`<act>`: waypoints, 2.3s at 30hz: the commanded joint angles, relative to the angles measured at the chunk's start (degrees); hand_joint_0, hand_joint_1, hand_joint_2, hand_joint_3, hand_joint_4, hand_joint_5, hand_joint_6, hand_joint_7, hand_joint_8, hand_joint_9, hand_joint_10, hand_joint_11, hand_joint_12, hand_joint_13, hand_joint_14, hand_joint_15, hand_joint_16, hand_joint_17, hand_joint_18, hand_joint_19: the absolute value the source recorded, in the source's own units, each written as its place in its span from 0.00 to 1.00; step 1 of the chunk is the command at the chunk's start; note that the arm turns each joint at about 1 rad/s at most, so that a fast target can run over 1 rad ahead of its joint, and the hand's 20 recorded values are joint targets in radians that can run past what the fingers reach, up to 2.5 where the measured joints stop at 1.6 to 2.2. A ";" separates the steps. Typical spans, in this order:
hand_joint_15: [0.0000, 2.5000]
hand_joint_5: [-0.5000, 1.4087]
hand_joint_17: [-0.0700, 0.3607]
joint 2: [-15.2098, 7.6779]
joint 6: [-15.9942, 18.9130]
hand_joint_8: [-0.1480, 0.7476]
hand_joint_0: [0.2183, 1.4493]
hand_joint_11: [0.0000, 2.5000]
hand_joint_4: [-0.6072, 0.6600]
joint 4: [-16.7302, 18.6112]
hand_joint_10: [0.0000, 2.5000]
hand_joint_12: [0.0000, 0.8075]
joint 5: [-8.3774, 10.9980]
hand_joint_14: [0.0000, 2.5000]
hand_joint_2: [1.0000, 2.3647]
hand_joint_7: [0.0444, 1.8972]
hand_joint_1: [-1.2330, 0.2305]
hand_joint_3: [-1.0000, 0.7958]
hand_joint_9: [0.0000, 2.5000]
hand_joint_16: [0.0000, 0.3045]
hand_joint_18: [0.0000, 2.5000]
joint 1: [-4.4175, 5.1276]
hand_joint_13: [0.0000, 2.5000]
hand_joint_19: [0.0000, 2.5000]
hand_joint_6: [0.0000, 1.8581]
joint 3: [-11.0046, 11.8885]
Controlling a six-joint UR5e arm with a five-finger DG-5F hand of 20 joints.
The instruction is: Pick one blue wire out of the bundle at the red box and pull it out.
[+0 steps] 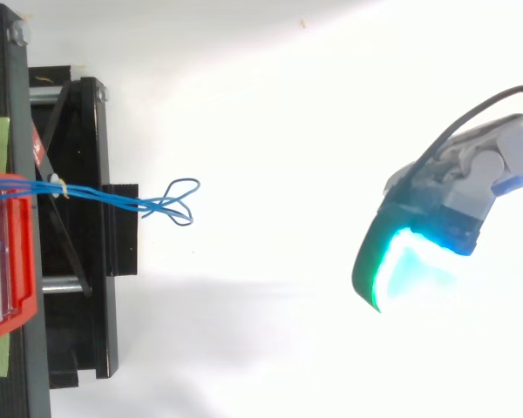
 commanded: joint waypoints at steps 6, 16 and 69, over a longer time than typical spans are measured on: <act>0.05 0.16 0.43 -0.53 0.04 0.54 0.28 0.02 0.76 0.33 0.00 0.48 0.10 0.00 0.00 0.37 0.49 0.30 0.22 0.17 0.12 0.20 0.16 0.09 0.27 -0.05; 0.05 0.16 0.43 -1.58 -0.04 0.54 0.29 0.03 0.76 2.53 0.00 0.49 3.26 0.00 0.00 0.37 0.49 0.29 0.22 0.17 0.13 0.99 0.17 0.09 0.27 0.04; 0.08 0.16 0.44 -3.78 0.66 0.55 0.27 0.04 0.77 3.85 0.00 0.51 17.32 0.00 0.00 0.38 0.49 0.28 0.24 0.17 0.17 3.18 0.20 0.12 0.27 0.04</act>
